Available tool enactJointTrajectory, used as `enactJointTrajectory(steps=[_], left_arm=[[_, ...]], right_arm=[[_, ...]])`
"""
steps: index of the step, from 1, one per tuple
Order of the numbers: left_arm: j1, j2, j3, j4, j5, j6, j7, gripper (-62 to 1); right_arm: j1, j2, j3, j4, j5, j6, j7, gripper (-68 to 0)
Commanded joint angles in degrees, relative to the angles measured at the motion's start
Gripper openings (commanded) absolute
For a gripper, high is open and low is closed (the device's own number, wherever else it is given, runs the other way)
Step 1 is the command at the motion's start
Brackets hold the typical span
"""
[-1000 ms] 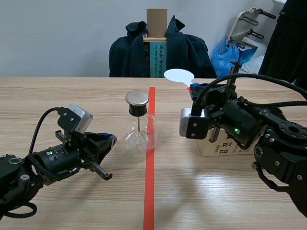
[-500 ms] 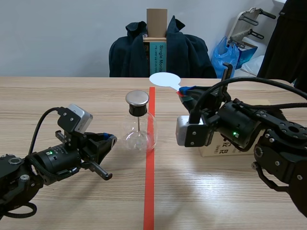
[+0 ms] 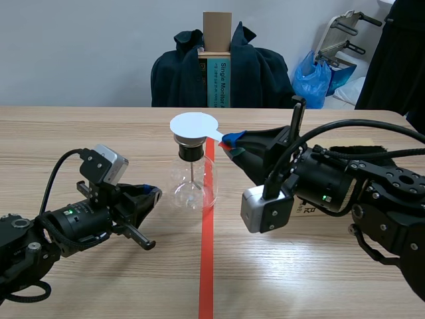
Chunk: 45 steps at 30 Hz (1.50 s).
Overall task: Do the electroscope experiment.
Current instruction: 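Move the plate toward and away from the electroscope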
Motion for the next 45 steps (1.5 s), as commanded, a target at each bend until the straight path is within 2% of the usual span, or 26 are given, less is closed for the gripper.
enactJointTrajectory(steps=[1, 10, 23, 32, 34, 37, 39, 42, 45], left_arm=[[-0.8, -0.2, -0.3, 0.7, -0.5, -0.1, -0.9, -57.7], [-0.8, -0.2, -0.3, 0.7, -0.5, -0.1, -0.9, -57.7], [-0.8, -0.2, -0.3, 0.7, -0.5, -0.1, -0.9, -57.7], [-0.8, -0.2, -0.3, 0.7, -0.5, -0.1, -0.9, -57.7], [-0.8, -0.2, -0.3, 0.7, -0.5, -0.1, -0.9, -57.7], [-0.8, -0.2, -0.3, 0.7, -0.5, -0.1, -0.9, -57.7], [-0.8, -0.2, -0.3, 0.7, -0.5, -0.1, -0.9, -57.7], [-0.8, -0.2, -0.3, 0.7, -0.5, -0.1, -1.4, -57.7], [-0.8, -0.2, -0.3, 0.7, -0.5, 0.0, -2.0, -57.7]], right_arm=[[1.3, 0.2, 0.1, 1.5, 0.6, -0.6, 0.4, -66.7], [1.3, 0.2, 0.1, 1.5, 0.6, -0.6, -1.1, -66.7], [1.3, 0.1, 0.1, 1.5, 1.4, -0.6, -17.6, -66.7], [1.3, 0.1, 0.1, 1.5, 2.0, -0.7, -26.7, -66.7], [1.3, 0.2, 0.1, 1.5, 2.6, -2.4, -27.4, -66.7], [1.3, 0.4, 0.5, 2.6, 3.1, -8.3, -27.9, -66.7], [1.1, 1.4, 0.6, 4.8, 4.6, -11.2, -28.0, -66.7], [-0.6, 4.6, 0.6, 10.8, 7.3, -14.9, -29.2, -66.7], [-3.3, 8.9, 1.5, 18.8, 10.6, -20.0, -31.6, -66.7]])
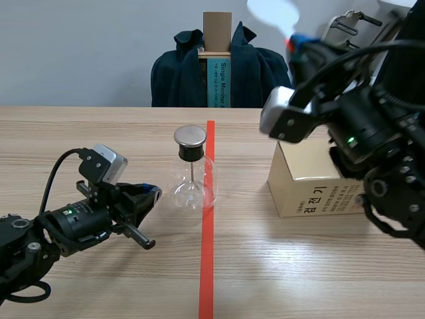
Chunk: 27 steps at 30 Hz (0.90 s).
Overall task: Do the electroscope experiment.
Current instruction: 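Move the plate toward and away from the electroscope, then rub the plate on the fur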
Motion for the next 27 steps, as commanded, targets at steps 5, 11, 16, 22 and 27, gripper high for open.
enactJointTrajectory(steps=[5, 11, 16, 22, 27], left_arm=[[1.0, -1.5, -0.4, 2.4, -0.4, 0.1, -0.8, -56.6], [10.9, -6.8, -0.9, 13.6, -0.4, 2.6, -2.2, -21.3], [21.1, -10.4, -4.0, 25.3, -0.4, 3.1, -2.2, -8.4], [33.5, -13.7, -9.0, 41.4, 0.4, 4.7, -2.1, 1.4], [42.8, -14.0, -13.6, 52.5, 5.0, 5.7, -1.6, 1.4]], right_arm=[[-4.3, 7.1, 6.3, 14.2, 4.0, -7.5, -6.2, -66.7], [-10.4, 9.2, 14.5, 22.6, 5.0, -7.5, -8.7, -66.7], [-15.7, 9.2, 20.7, 26.2, 5.4, -7.5, -8.7, -66.7], [-20.2, 9.3, 25.8, 27.0, 8.2, -7.5, -7.8, -66.7], [-24.4, 9.3, 29.0, 26.6, 10.5, -6.9, -7.1, -66.7]])
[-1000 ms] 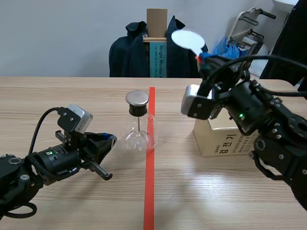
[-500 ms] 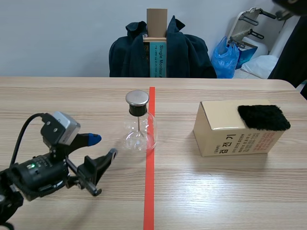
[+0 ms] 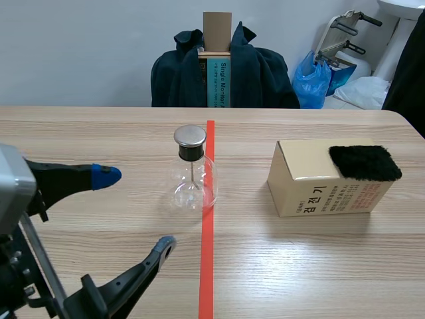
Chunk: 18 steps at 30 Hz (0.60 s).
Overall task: Do the electroscope experiment.
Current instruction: 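Rub the plate on the fur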
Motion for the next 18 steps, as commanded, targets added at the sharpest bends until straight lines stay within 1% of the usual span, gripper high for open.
enactJointTrajectory(steps=[1, 4, 7, 9, 11, 13, 15, 18], left_arm=[[2.3, 0.3, -0.8, 1.9, 0.3, 0.4, -0.6, 1.4], [6.2, 0.3, -2.0, 6.1, 1.9, 0.4, -0.5, 1.4], [7.2, 0.3, -2.3, 8.2, 2.0, 0.4, 2.1, 1.4], [7.1, 0.3, -2.3, 8.3, 2.0, 0.4, 2.4, 1.4], [6.8, 0.3, -2.3, 8.3, 2.0, 0.4, 3.0, 1.4], [6.5, 0.3, -2.3, 8.3, 2.0, 0.4, 4.2, 1.4], [6.4, 0.3, -2.3, 8.3, 2.0, 0.4, 4.4, 1.4], [6.4, 0.3, -2.3, 8.3, 2.0, 0.4, 4.4, 1.4]], right_arm=[[-0.9, 0.5, 1.4, -0.9, 0.5, -1.9, 0.5, -66.7], [-2.1, 0.5, 1.7, -5.9, 0.4, 0.1, 3.7, -66.7], [-2.0, 0.4, 1.6, -14.5, 1.4, 2.3, 9.9, -66.7], [-1.6, -0.2, 1.5, -20.2, 2.1, 3.9, 14.4, -66.7], [-0.1, -1.6, 0.9, -25.5, 2.1, 4.0, 18.2, -66.7], [1.7, -3.6, 0.3, -30.3, 1.0, 3.9, 20.3, -66.7], [3.6, -6.1, 0.2, -34.9, -1.1, 3.9, 21.4, -66.7], [6.3, -9.3, 0.2, -40.8, -4.5, 3.0, 22.0, -66.7]])
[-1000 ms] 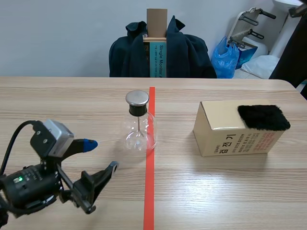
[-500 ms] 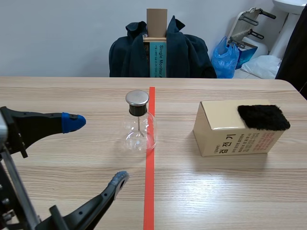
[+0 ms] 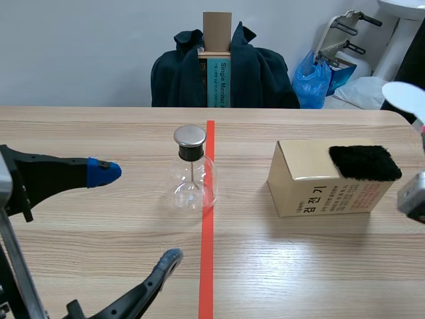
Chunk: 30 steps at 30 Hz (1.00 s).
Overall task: Do the electroscope experiment.
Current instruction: 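Rub the plate on the fur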
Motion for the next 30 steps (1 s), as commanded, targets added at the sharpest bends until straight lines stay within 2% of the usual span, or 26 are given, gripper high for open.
enactJointTrajectory(steps=[1, 4, 11, 18, 26, 28, 30], left_arm=[[-0.2, 0.3, 0.3, 0.1, -0.5, 0.1, -0.9, 1.4], [-0.2, 0.3, 0.3, 0.1, -0.5, 0.2, -0.9, 1.4], [-0.2, 0.3, 0.3, 0.1, -0.5, 2.9, -0.9, 1.4], [-0.1, 0.3, 0.3, 0.1, -0.5, 6.2, -0.9, 1.4], [-0.1, 0.3, 0.3, 0.0, -0.5, 6.6, -0.9, 1.4], [-0.2, 0.3, 0.3, 0.0, -0.5, 6.6, -0.9, 1.4], [-0.1, 0.3, 0.3, 0.0, -0.5, 6.6, -0.9, 1.4]], right_arm=[[2.1, -0.3, 0.3, 0.5, -0.4, -1.4, 0.4, -66.7], [3.3, -2.3, 0.3, -2.4, -2.7, -1.6, 0.4, -66.7], [3.3, -6.0, 0.3, -5.6, -7.6, -1.8, -0.1, -66.7], [3.3, -7.6, 0.3, -9.4, -12.1, -1.8, -1.3, -66.7], [3.0, -7.6, 0.3, -11.1, -13.2, -1.8, -3.5, -66.7], [3.0, -7.6, 0.3, -11.1, -13.4, -1.8, -1.9, -66.7], [3.0, -7.6, 0.3, -11.1, -13.6, -1.8, 3.1, -66.7]])
